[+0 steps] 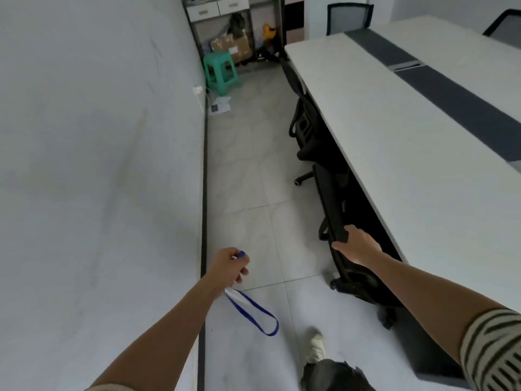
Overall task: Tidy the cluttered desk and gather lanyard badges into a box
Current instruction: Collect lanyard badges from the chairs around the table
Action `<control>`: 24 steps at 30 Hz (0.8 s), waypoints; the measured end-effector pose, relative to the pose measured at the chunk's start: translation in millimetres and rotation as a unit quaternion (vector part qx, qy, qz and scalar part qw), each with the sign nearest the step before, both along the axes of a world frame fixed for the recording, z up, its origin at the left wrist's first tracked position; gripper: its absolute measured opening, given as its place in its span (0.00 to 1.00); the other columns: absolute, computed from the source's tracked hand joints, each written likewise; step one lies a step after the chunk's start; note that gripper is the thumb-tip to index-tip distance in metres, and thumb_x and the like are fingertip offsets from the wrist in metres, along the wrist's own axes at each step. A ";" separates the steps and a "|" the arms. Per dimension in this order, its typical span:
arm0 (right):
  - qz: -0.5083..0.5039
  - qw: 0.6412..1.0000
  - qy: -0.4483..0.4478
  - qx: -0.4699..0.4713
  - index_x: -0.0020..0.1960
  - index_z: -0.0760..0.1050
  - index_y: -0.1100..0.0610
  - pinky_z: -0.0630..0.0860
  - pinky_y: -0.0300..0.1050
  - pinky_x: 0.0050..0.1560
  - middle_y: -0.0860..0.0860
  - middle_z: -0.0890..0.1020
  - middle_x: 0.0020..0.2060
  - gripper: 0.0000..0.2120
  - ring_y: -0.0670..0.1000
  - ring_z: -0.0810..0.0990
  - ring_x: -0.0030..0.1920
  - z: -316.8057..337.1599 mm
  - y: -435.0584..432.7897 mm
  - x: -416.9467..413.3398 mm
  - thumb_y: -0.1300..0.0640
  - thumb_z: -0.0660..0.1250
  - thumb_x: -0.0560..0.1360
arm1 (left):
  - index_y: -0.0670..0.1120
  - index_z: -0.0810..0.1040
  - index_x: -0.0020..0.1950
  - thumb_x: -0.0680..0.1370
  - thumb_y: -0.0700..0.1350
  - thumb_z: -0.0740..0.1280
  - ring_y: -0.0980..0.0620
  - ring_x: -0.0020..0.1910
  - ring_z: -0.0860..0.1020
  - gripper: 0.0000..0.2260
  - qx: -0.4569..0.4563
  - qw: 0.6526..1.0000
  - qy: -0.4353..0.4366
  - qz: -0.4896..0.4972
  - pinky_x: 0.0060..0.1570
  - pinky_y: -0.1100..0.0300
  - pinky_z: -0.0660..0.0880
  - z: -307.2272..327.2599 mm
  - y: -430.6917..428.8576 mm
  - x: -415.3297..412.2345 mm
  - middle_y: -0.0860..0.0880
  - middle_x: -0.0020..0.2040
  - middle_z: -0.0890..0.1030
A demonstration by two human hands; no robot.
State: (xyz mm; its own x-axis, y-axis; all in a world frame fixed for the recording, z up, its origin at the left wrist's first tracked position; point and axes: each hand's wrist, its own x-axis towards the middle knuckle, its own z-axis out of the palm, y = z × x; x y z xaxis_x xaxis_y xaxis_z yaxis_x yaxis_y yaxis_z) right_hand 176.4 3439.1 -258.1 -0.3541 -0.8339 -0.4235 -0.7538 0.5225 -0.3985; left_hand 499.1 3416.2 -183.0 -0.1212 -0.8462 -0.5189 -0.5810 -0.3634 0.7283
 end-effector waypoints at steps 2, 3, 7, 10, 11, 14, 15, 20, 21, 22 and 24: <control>-0.011 0.999 -0.029 0.037 0.74 0.61 0.56 0.78 0.49 0.52 0.57 0.77 0.61 0.35 0.58 0.78 0.57 -11.5 -28.0 -0.6 0.43 0.67 0.74 | 0.40 0.77 0.48 0.79 0.42 0.65 0.51 0.29 0.74 0.05 0.000 1.000 -0.002 0.001 0.28 0.62 0.70 4.1 -37.7 -4.8 0.42 0.39 0.81; -0.015 0.998 -0.041 0.055 0.74 0.60 0.57 0.78 0.50 0.53 0.57 0.77 0.61 0.36 0.58 0.78 0.57 -15.7 -44.1 -1.6 0.43 0.68 0.73 | 0.40 0.77 0.48 0.79 0.42 0.65 0.51 0.28 0.74 0.05 -0.005 1.000 0.001 -0.001 0.28 0.62 0.70 4.5 -57.8 -7.3 0.42 0.39 0.81; -0.031 0.991 -0.048 0.121 0.77 0.51 0.61 0.76 0.50 0.56 0.60 0.74 0.66 0.40 0.60 0.76 0.61 -33.4 -85.0 7.6 0.46 0.66 0.75 | 0.41 0.77 0.46 0.79 0.42 0.66 0.51 0.27 0.74 0.05 0.021 1.000 0.000 -0.004 0.30 0.60 0.72 -9.0 -108.4 -7.7 0.42 0.37 0.82; -0.005 0.988 0.074 0.135 0.76 0.52 0.60 0.75 0.51 0.50 0.60 0.76 0.62 0.34 0.60 0.78 0.59 -46.5 -90.6 22.7 0.53 0.64 0.77 | 0.42 0.77 0.44 0.78 0.43 0.67 0.52 0.24 0.73 0.05 0.050 0.999 -0.005 -0.017 0.29 0.59 0.70 -25.6 -131.1 -2.0 0.42 0.35 0.82; 0.005 0.985 0.107 0.138 0.75 0.53 0.60 0.75 0.51 0.49 0.60 0.76 0.61 0.33 0.60 0.78 0.58 -48.8 -90.4 28.2 0.55 0.65 0.76 | 0.43 0.77 0.44 0.78 0.43 0.67 0.52 0.24 0.73 0.05 0.056 0.998 -0.011 -0.026 0.27 0.61 0.69 -30.2 -138.6 0.3 0.43 0.35 0.82; -0.010 0.981 0.123 0.151 0.68 0.61 0.60 0.76 0.50 0.47 0.59 0.77 0.57 0.28 0.60 0.79 0.57 -51.1 -83.4 38.5 0.58 0.70 0.73 | 0.43 0.77 0.44 0.77 0.44 0.67 0.52 0.25 0.74 0.05 0.068 0.995 -0.025 -0.061 0.28 0.62 0.71 -45.5 -164.8 -0.4 0.43 0.35 0.82; -0.019 0.981 0.119 0.152 0.67 0.62 0.60 0.75 0.50 0.48 0.58 0.77 0.57 0.27 0.60 0.79 0.57 -50.7 -80.6 42.0 0.57 0.70 0.73 | 0.43 0.77 0.44 0.78 0.44 0.66 0.53 0.24 0.74 0.05 0.068 0.994 -0.029 -0.075 0.27 0.63 0.71 -48.8 -171.2 -2.2 0.44 0.35 0.82; -0.084 0.982 0.083 0.150 0.65 0.63 0.56 0.72 0.44 0.39 0.54 0.78 0.52 0.28 0.56 0.80 0.51 -57.1 -47.6 89.3 0.50 0.72 0.71 | 0.42 0.78 0.46 0.78 0.43 0.65 0.53 0.26 0.74 0.05 0.070 0.977 -0.043 -0.195 0.23 0.67 0.69 -61.4 -203.5 -14.6 0.43 0.38 0.82; -0.084 0.982 0.080 0.151 0.65 0.63 0.55 0.71 0.44 0.38 0.52 0.78 0.51 0.29 0.55 0.80 0.49 -58.9 -40.5 99.3 0.49 0.72 0.70 | 0.42 0.77 0.46 0.79 0.43 0.65 0.53 0.27 0.74 0.05 0.066 0.974 -0.043 -0.210 0.23 0.67 0.69 -62.1 -207.2 -17.1 0.43 0.39 0.82; -0.088 0.981 0.073 0.154 0.64 0.63 0.54 0.71 0.43 0.38 0.52 0.78 0.50 0.29 0.54 0.80 0.48 -59.9 -33.7 109.9 0.48 0.71 0.70 | 0.42 0.77 0.45 0.79 0.42 0.65 0.53 0.27 0.74 0.05 0.058 0.972 -0.044 -0.226 0.22 0.68 0.68 -64.4 -211.8 -19.8 0.43 0.39 0.81; -0.081 0.980 0.056 0.172 0.64 0.63 0.53 0.71 0.44 0.40 0.51 0.77 0.51 0.28 0.54 0.79 0.49 -59.9 -19.2 132.1 0.47 0.70 0.69 | 0.41 0.75 0.44 0.78 0.41 0.64 0.52 0.27 0.73 0.05 0.036 0.970 -0.050 -0.235 0.21 0.68 0.68 -71.2 -215.7 -22.8 0.42 0.38 0.79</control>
State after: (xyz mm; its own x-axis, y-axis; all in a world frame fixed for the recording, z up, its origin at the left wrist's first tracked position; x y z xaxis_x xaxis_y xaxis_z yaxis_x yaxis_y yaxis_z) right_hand 308.4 3420.0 -318.0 -0.5305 -0.5766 -0.6214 -0.6780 0.7286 -0.0972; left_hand 476.2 3200.5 -254.2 -0.4303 -0.6711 -0.6037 -0.7617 -0.0890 0.6418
